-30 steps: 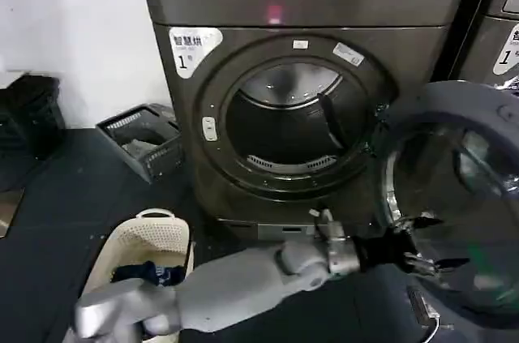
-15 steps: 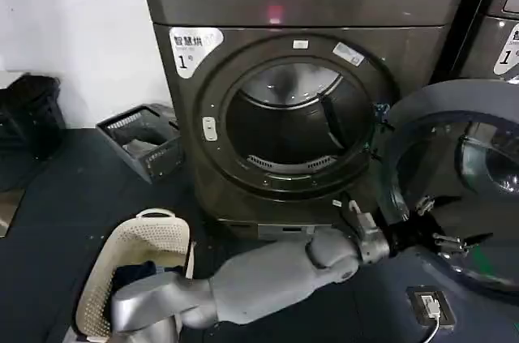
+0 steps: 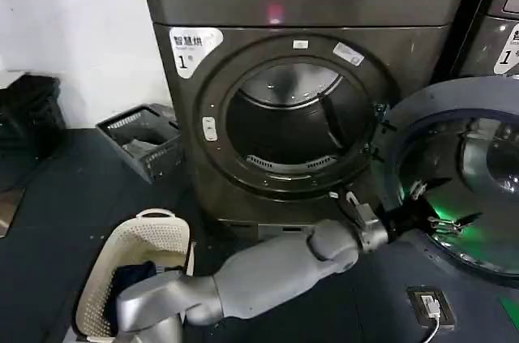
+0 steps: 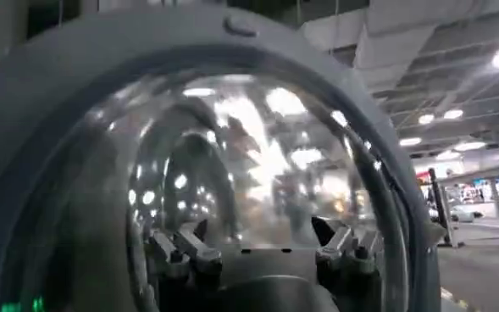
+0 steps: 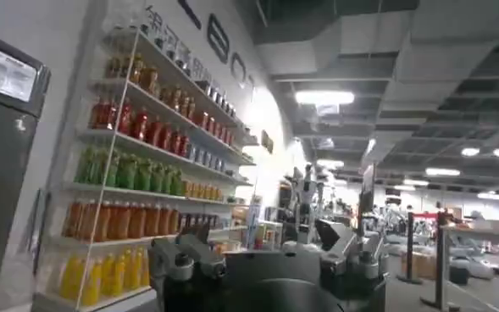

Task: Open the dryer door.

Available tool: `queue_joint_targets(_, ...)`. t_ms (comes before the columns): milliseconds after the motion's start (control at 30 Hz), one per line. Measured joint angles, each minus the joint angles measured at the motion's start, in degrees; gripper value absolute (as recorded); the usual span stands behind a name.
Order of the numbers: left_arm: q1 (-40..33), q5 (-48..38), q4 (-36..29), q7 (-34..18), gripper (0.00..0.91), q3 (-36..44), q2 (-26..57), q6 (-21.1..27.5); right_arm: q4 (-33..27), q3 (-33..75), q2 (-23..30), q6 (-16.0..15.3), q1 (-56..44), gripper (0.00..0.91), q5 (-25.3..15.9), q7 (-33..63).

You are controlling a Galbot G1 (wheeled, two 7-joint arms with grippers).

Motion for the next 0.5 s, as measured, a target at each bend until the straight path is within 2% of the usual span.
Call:
queue_joint_targets(100, 0.5, 0.2, -2.2, -0.6, 0.907, -0.4, 2.4, -1.2, 0.0, -0.1, 0.0, 0.1, 0.1, 0.907, -0.1, -0.3)
queue_joint_targets(267, 1.7, 2.7, -7.8, 1.2, 0.907, -0.4, 7.9, -7.1, 0.2, 0.9, -0.8, -1.1, 0.4, 0.907, -0.2, -1.6)
queue_joint_targets(400, 2.9, 1.8, -12.6, 1.3, 0.907, -1.1, 13.5, -7.4, 0.2, 0.7, -0.8, -0.8, 0.8, 0.907, -0.8, -1.6)
queue_joint_targets(500, 3.3, -0.9, -16.7, 0.8, 0.907, -1.6, 18.6, -5.8, 0.2, 0.9, -0.9, -0.8, 1.3, 0.907, -1.2, -0.7)
